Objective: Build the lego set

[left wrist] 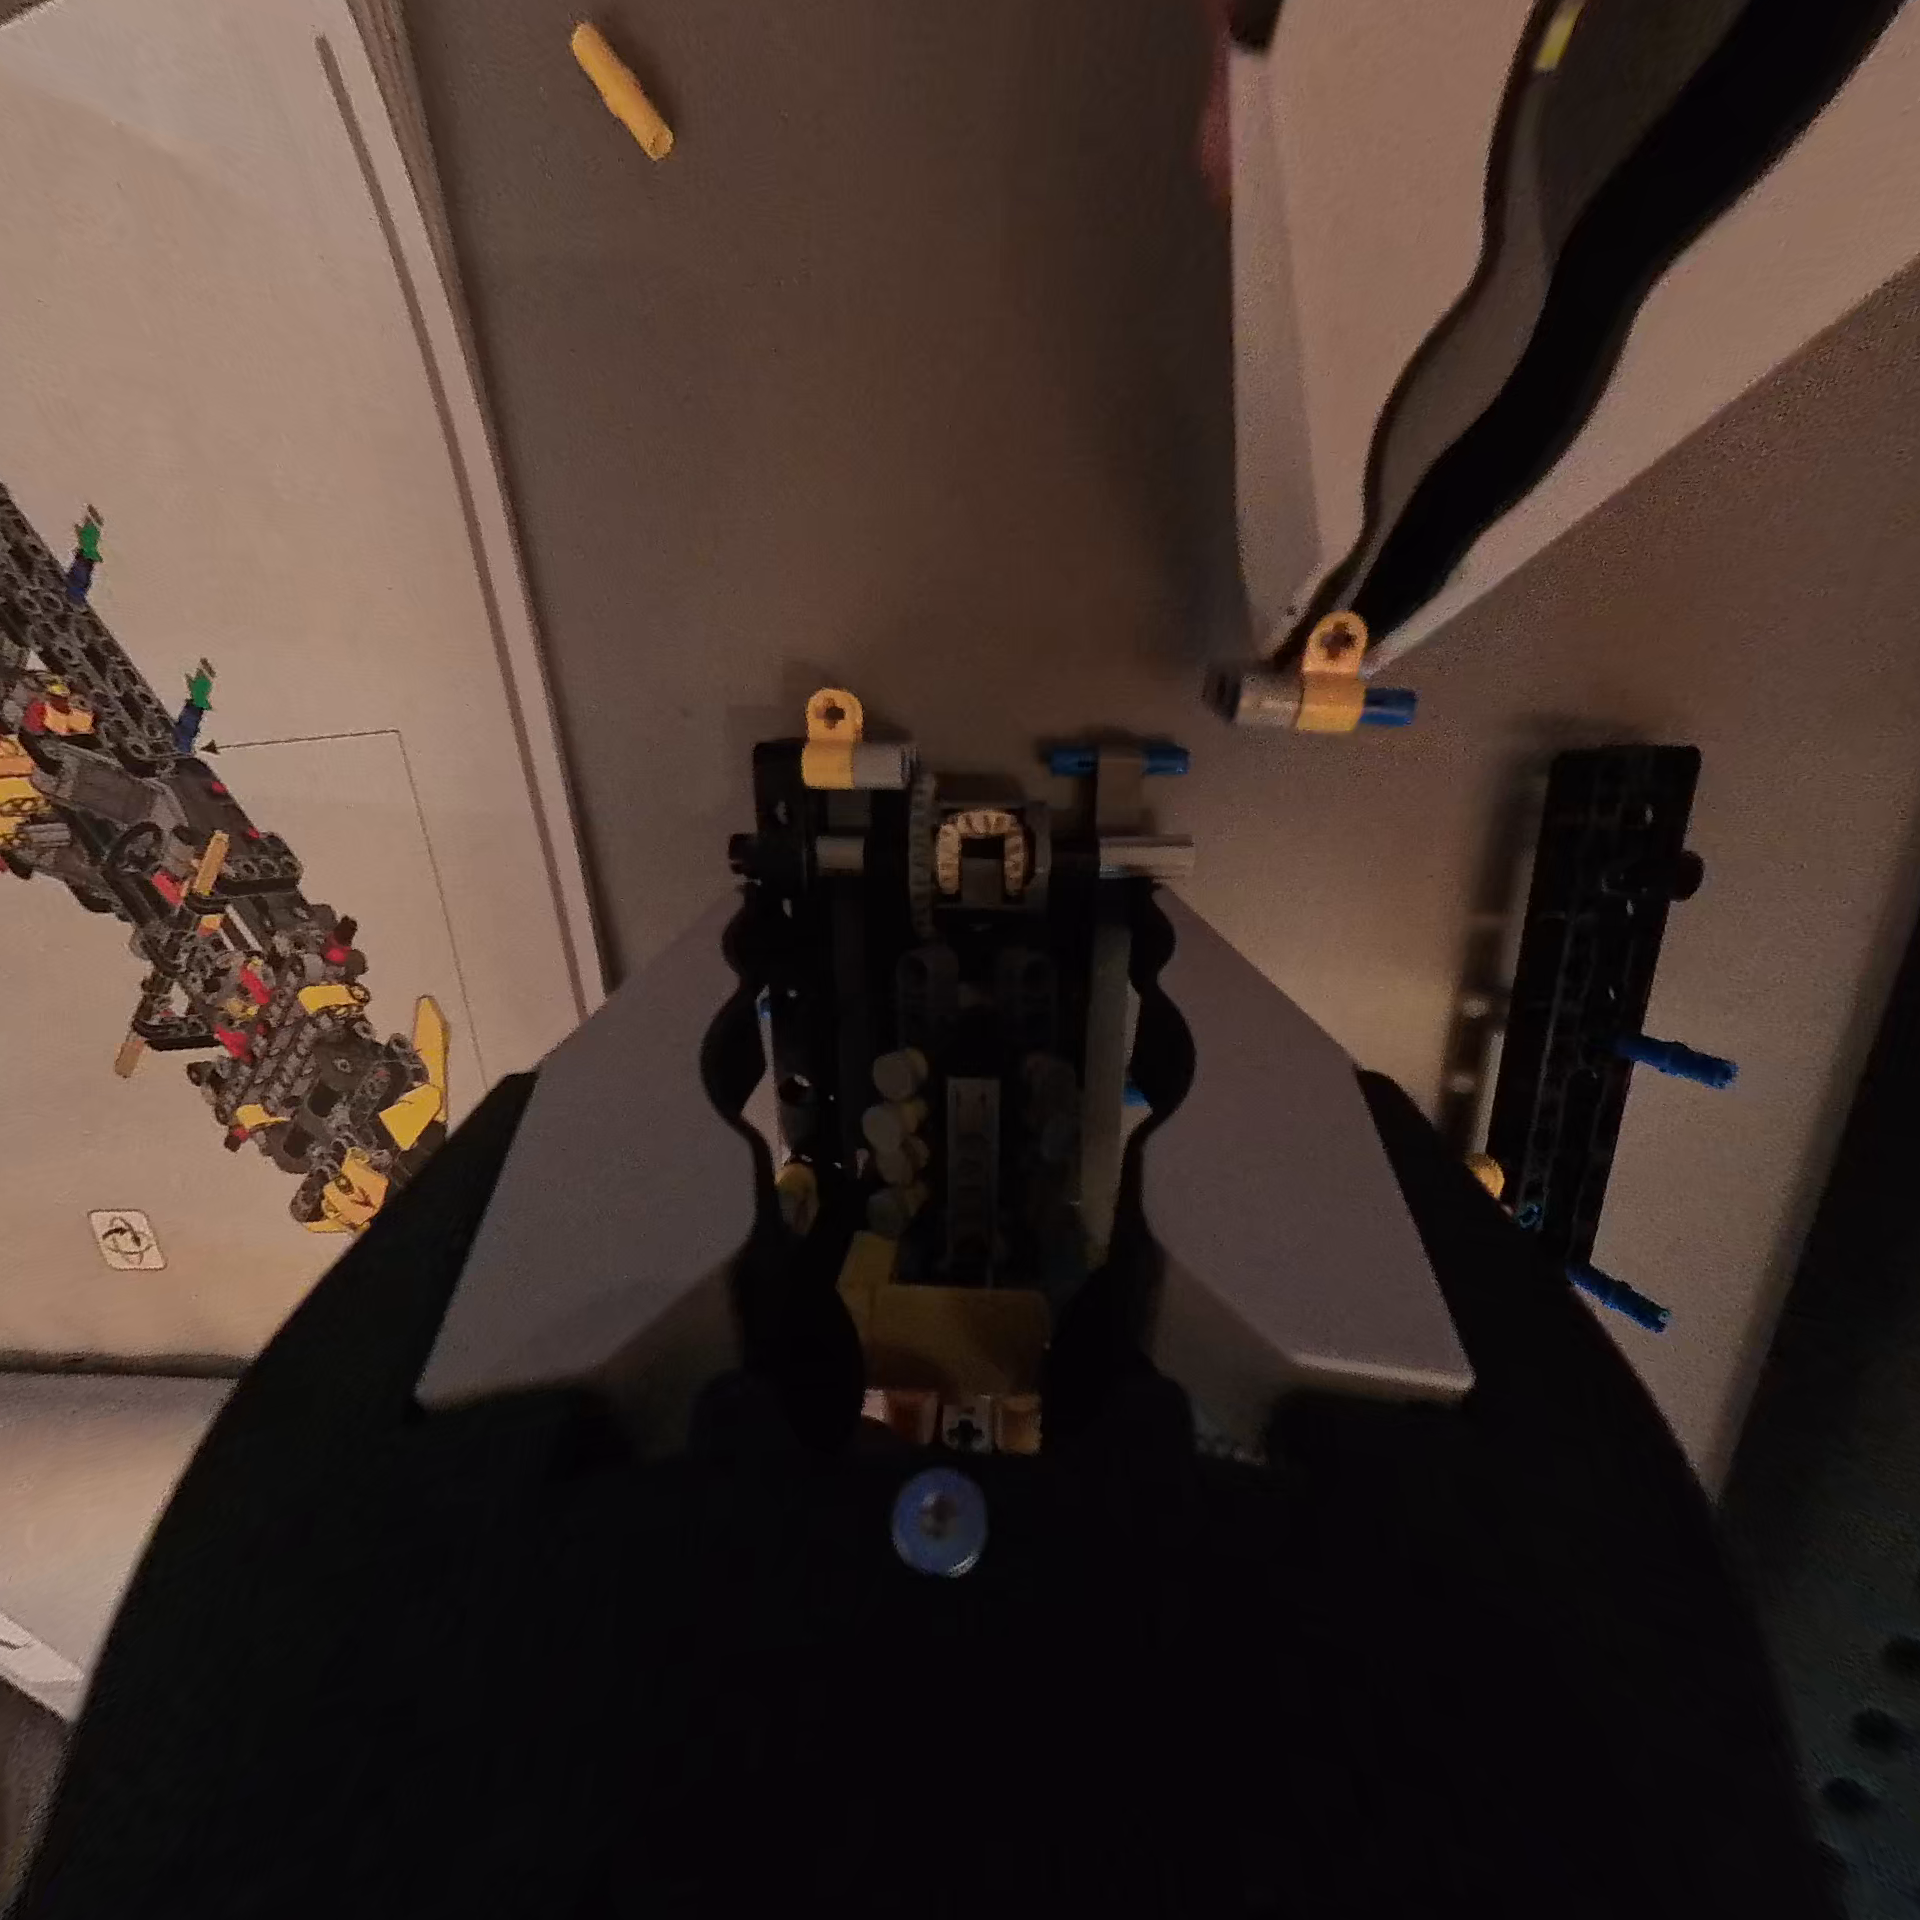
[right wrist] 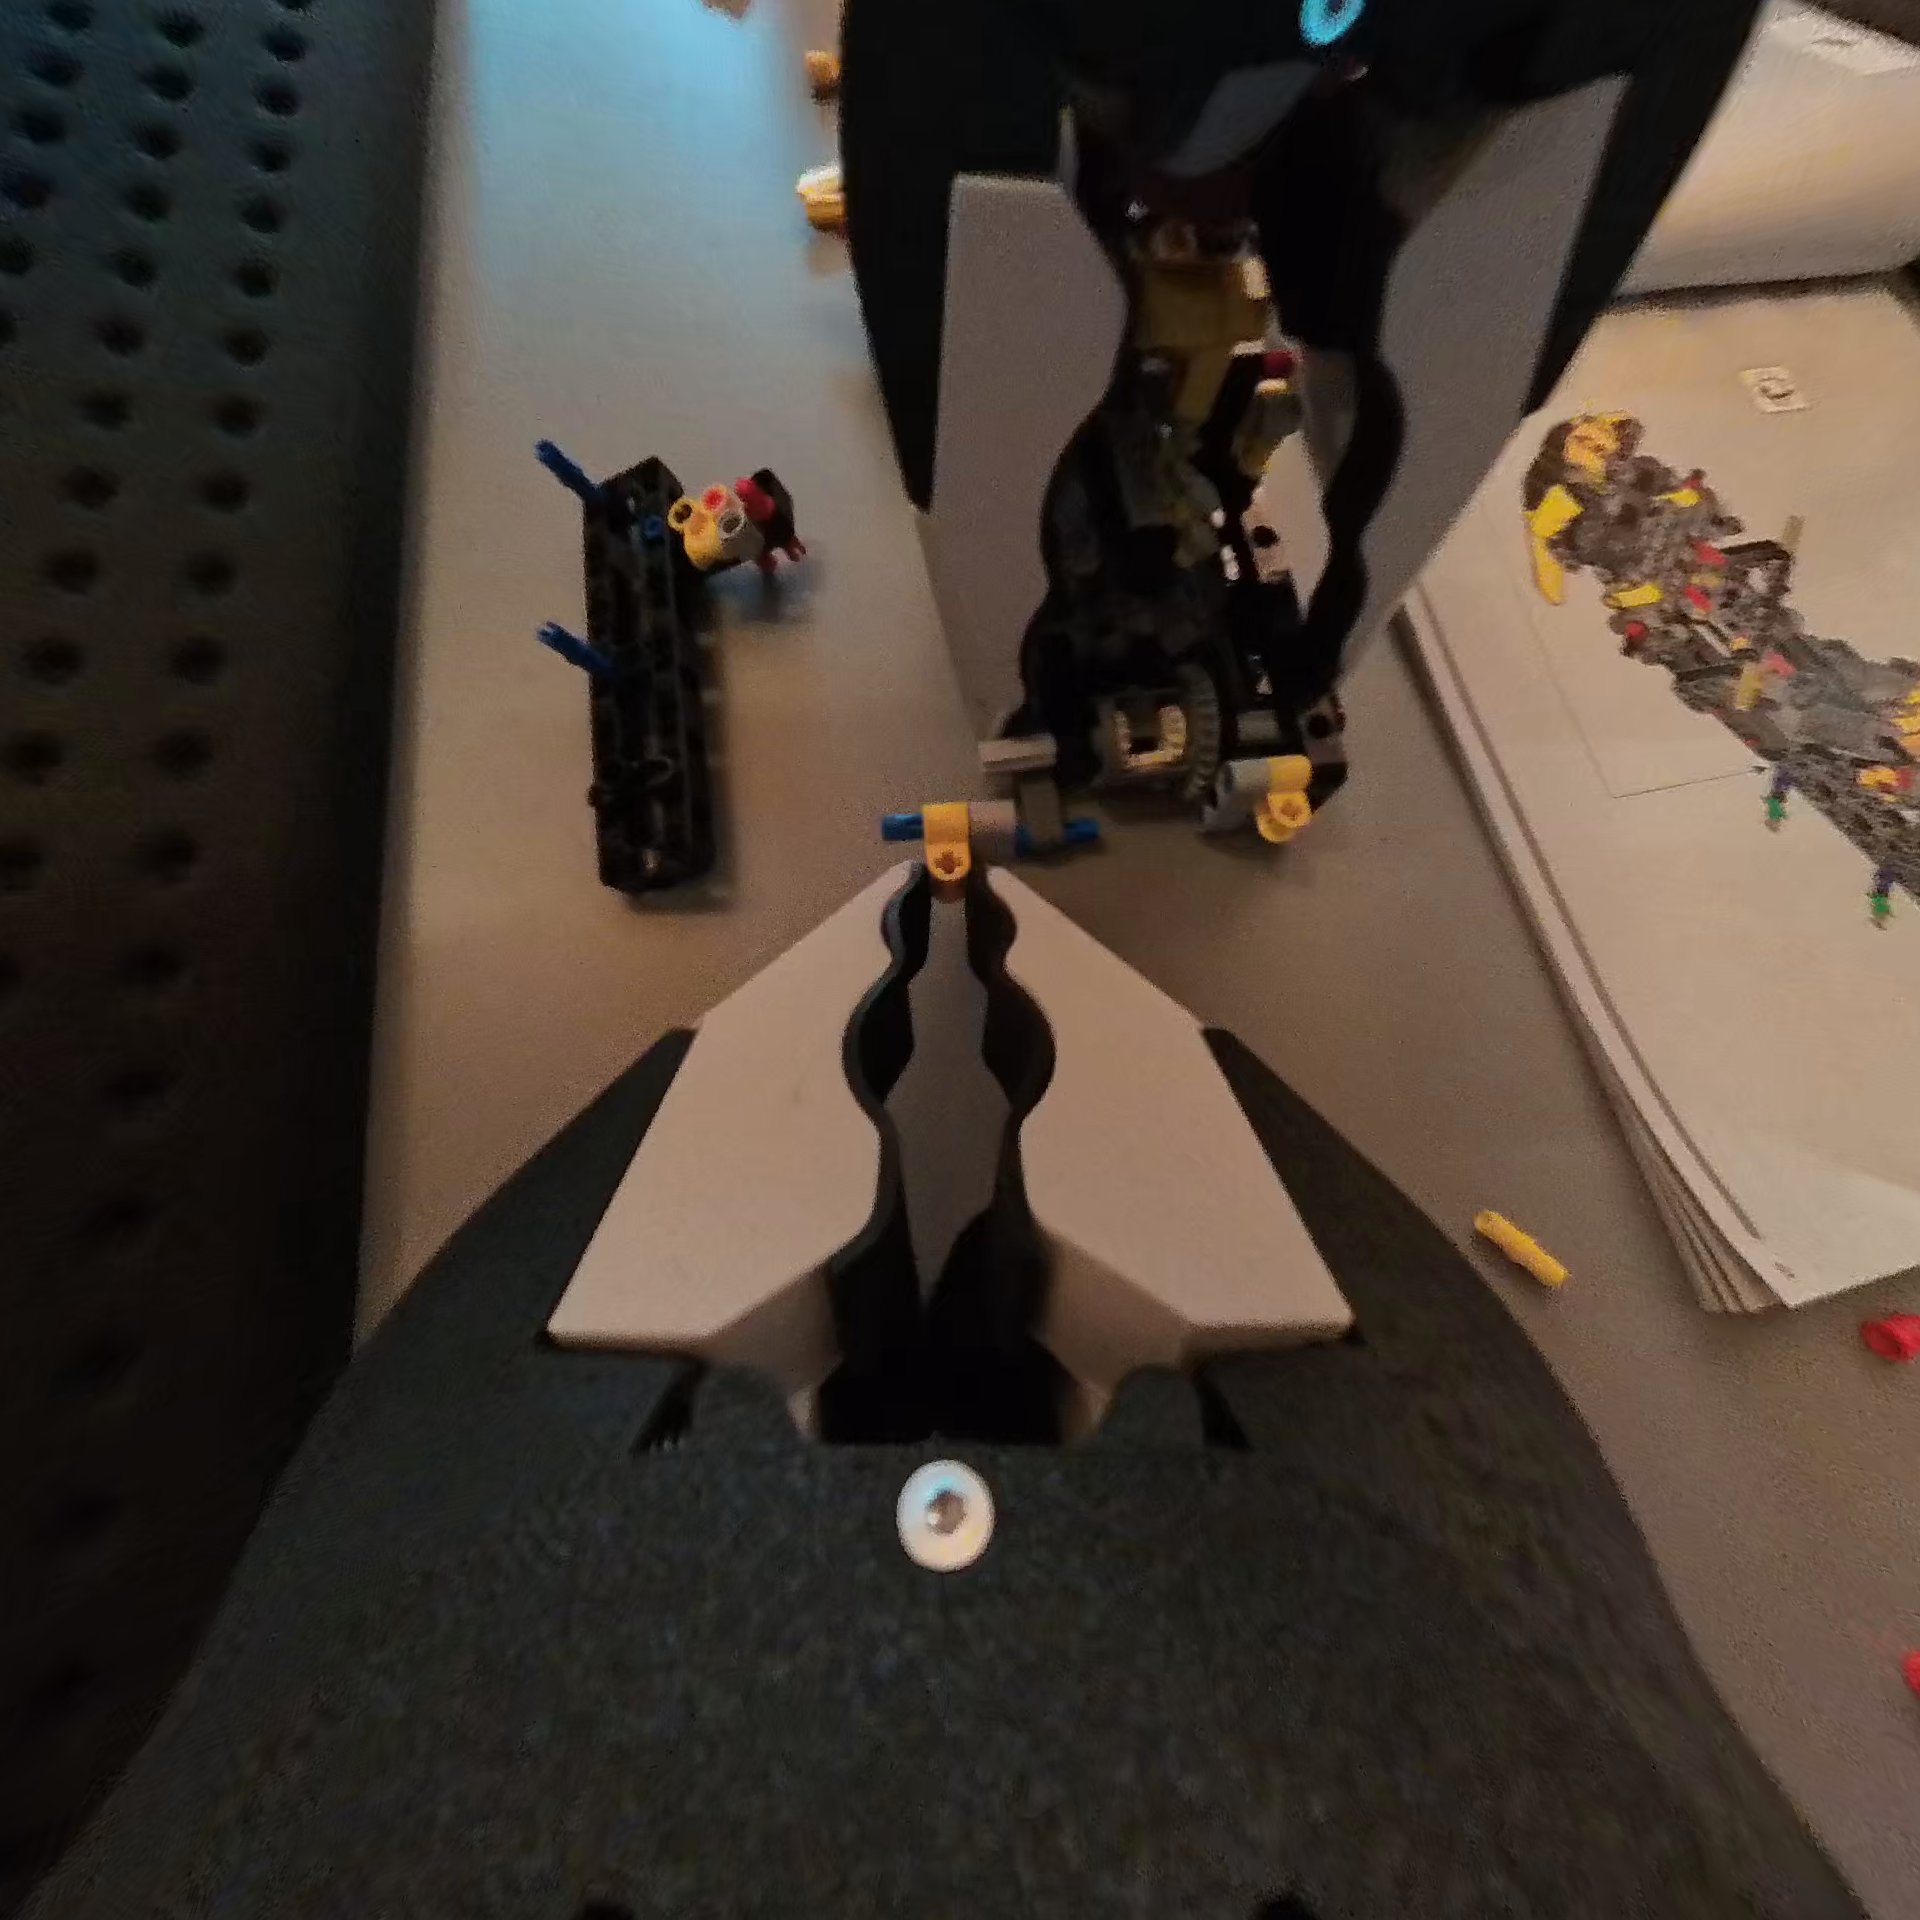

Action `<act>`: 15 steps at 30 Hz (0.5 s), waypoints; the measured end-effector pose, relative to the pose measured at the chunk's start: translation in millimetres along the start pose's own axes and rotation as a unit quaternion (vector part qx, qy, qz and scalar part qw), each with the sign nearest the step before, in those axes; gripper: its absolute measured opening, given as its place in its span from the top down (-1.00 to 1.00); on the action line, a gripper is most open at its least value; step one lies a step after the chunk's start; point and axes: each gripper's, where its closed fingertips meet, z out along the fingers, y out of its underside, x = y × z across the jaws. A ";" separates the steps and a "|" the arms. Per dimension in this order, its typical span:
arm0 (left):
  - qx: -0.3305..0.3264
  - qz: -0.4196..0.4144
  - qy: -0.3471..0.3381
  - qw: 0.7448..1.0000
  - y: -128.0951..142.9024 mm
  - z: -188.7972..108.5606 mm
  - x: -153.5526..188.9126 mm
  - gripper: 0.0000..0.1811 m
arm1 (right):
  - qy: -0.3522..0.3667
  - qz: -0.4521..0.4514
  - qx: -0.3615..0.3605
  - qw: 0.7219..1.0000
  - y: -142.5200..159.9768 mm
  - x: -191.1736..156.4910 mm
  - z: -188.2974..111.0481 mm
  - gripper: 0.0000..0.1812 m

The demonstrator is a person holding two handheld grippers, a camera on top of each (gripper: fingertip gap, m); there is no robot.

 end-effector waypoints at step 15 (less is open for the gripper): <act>0.075 -0.010 -0.027 0.997 -14.6 -24.1 5.7 0.21 | -0.022 0.043 0.033 0.998 -2.1 0.4 -3.8 0.93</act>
